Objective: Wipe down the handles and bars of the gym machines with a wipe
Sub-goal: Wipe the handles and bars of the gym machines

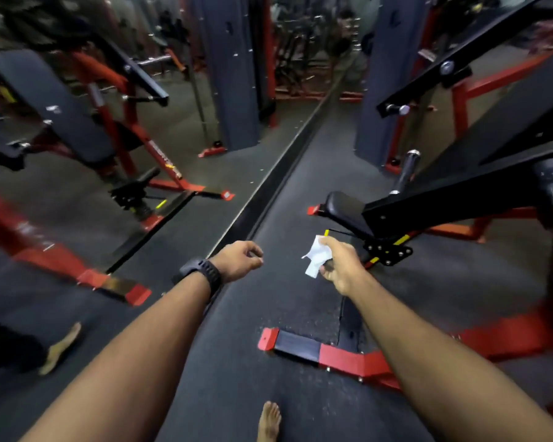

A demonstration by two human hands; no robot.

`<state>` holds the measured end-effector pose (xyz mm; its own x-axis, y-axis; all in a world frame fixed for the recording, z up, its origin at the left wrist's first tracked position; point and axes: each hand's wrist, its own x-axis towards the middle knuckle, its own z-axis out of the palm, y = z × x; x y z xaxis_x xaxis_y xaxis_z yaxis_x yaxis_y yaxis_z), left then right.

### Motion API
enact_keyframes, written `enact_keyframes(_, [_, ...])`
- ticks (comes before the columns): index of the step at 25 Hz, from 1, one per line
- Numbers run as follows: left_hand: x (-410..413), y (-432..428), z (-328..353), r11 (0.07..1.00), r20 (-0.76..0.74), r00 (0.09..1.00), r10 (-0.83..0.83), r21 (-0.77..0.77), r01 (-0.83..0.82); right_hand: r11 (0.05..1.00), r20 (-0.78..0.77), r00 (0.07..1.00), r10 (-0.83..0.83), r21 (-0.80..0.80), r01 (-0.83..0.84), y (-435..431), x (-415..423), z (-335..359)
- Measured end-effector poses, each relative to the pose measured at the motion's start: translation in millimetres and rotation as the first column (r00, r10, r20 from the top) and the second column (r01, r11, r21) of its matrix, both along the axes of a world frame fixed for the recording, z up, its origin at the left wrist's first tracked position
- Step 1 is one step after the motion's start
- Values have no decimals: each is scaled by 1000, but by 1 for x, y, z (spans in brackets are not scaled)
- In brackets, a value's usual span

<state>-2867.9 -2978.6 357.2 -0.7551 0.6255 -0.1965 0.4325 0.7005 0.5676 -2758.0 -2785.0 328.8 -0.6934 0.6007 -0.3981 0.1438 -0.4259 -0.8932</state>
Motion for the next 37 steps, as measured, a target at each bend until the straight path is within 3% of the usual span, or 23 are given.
enact_keyframes(2, [-59,33,-7,997,20,997,-80,6,80,994,-24,995,-95,-49,94,19,-47,-8])
enact_keyframes(6, [-158,103,1,976,17,976,-218,-6,219,974,10,976,-217,62,216,61,-134,-6])
enact_keyframes(12, [-293,213,16,924,-19,924,-381,-16,381,889,-65,911,-408,197,412,135,-229,10])
enact_keyframes(17, [-408,323,8,834,-79,830,-552,-39,551,732,-28,788,-616,349,585,235,-337,-33])
enact_keyframes(25, [-588,492,25,682,-96,675,-732,-111,723,569,-17,638,-770,434,698,353,-499,-9])
enact_keyframes(31, [-672,626,19,616,-111,607,-787,-85,783,479,-74,564,-823,443,758,469,-583,-1])
enact_keyframes(37, [-726,807,15,505,-147,487,-861,-129,853,325,-110,470,-876,584,743,630,-658,-5])
